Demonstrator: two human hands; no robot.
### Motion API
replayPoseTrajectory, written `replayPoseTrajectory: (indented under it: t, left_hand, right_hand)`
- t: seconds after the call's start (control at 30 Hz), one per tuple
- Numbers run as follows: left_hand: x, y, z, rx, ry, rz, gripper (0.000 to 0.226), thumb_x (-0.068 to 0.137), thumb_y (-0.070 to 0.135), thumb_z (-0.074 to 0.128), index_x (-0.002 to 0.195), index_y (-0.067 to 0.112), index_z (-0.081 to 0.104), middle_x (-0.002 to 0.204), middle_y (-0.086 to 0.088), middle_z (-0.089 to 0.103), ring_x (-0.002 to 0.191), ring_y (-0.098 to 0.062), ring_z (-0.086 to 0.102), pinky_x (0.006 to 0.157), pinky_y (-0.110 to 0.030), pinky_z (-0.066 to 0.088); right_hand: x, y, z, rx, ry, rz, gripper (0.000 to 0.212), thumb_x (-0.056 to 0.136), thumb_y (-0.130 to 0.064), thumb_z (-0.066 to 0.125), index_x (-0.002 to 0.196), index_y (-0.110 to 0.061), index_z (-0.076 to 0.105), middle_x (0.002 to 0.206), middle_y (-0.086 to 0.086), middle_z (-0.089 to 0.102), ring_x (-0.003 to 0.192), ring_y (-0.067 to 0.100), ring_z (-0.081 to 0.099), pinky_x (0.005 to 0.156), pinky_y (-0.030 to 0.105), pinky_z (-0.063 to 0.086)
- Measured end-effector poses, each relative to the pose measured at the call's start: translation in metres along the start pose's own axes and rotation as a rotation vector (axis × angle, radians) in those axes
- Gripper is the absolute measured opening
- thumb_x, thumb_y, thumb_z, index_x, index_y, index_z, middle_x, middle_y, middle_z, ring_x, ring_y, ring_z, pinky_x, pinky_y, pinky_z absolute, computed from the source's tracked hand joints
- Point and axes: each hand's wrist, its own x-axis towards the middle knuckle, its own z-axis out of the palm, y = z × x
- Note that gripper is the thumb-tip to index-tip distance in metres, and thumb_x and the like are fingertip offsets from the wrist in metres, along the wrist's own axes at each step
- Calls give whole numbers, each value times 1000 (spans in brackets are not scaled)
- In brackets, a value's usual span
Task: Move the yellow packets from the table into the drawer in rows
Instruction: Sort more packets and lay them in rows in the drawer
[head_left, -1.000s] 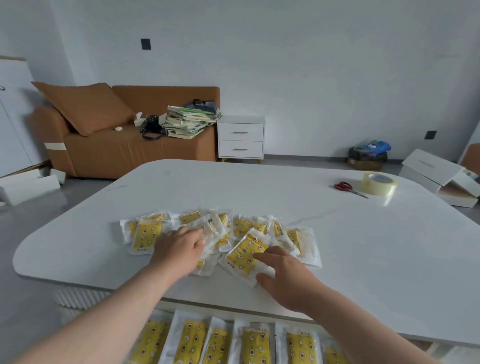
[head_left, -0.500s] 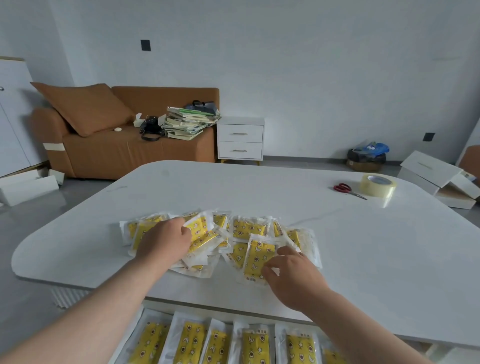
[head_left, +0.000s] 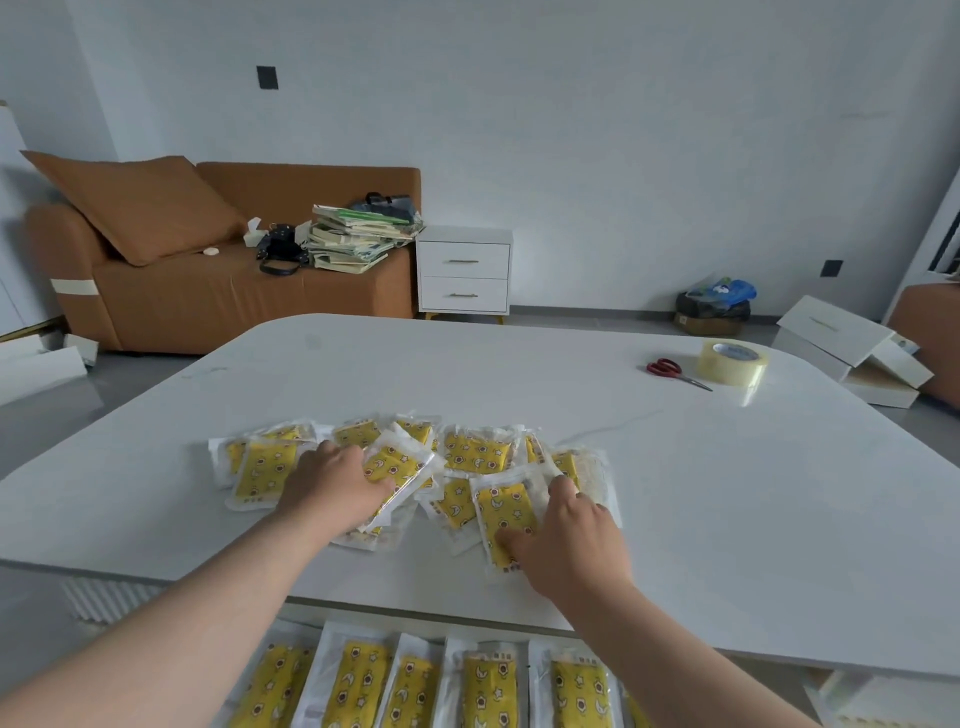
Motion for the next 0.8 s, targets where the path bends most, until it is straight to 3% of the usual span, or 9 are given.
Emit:
replayPoseTrajectory:
  t: [0.07,0.2,0.27,0.37,0.5,0.53,0.67,0.73,0.8]
  left_hand:
    - [-1,3,-1,50,-17,-3,59,84,57,53,127,17,51,130,-5,51,122,-28,48,96,-36,42]
    - [0,0,-5,73,-51,-39,58,75,61,64,111,17,55,122,-7,53,114,-28,52,93,-36,46]
    - [-2,0,-10,6,-53,-62,51,73,56,69,102,16,55,113,-5,55,105,-26,55,86,-35,48]
    - [-4,2,-16,-174,-18,-85,40,74,43,74,93,15,52,104,-4,58,92,-24,56,73,-32,46]
    - [-4,-4,-18,-346,-53,-141,63,76,37,75,128,12,48,128,-5,54,111,-27,54,87,-35,47]
    - [-4,-5,-18,-392,-65,-159,65,76,35,76,129,11,47,128,-4,54,111,-27,54,87,-35,47]
    - [-7,-7,-17,-606,-92,-168,24,79,21,73,94,10,60,94,-8,66,84,-25,61,67,-30,45]
    - [-9,-7,-16,-697,-107,-142,9,81,14,71,86,12,64,85,-9,68,77,-23,61,64,-28,44]
    - [-10,-9,-17,-748,-117,-164,8,82,13,71,86,13,65,85,-8,67,76,-21,61,65,-28,44]
  right_hand:
    - [1,-1,0,93,-9,45,51,81,-51,66,110,-19,37,103,1,60,102,25,56,72,31,41]
    - [9,4,-7,246,-61,136,34,84,-30,67,109,-16,49,88,-3,53,87,21,57,66,28,44]
    - [14,9,-10,294,-77,148,19,83,-22,66,97,-16,55,79,-4,52,74,19,57,58,26,44]
    - [18,13,-7,311,-86,147,13,83,-15,61,83,-16,48,74,-4,51,61,14,46,49,24,37]
    - [22,10,-8,407,-102,154,20,84,-6,48,98,-20,47,84,-1,58,70,18,56,51,24,42]
    - [25,9,-12,429,-103,145,23,85,-5,45,102,-20,48,84,-2,58,70,17,58,50,23,42]
    - [53,-4,-30,376,-83,14,20,85,-6,47,90,-8,66,72,2,59,61,18,51,52,23,39]
    - [74,-15,-34,335,-93,-52,19,87,-8,51,88,-11,70,74,2,62,67,21,56,58,26,45]
    - [94,-26,-32,281,-107,-111,20,90,-11,53,91,-16,72,82,1,66,78,23,62,66,29,51]
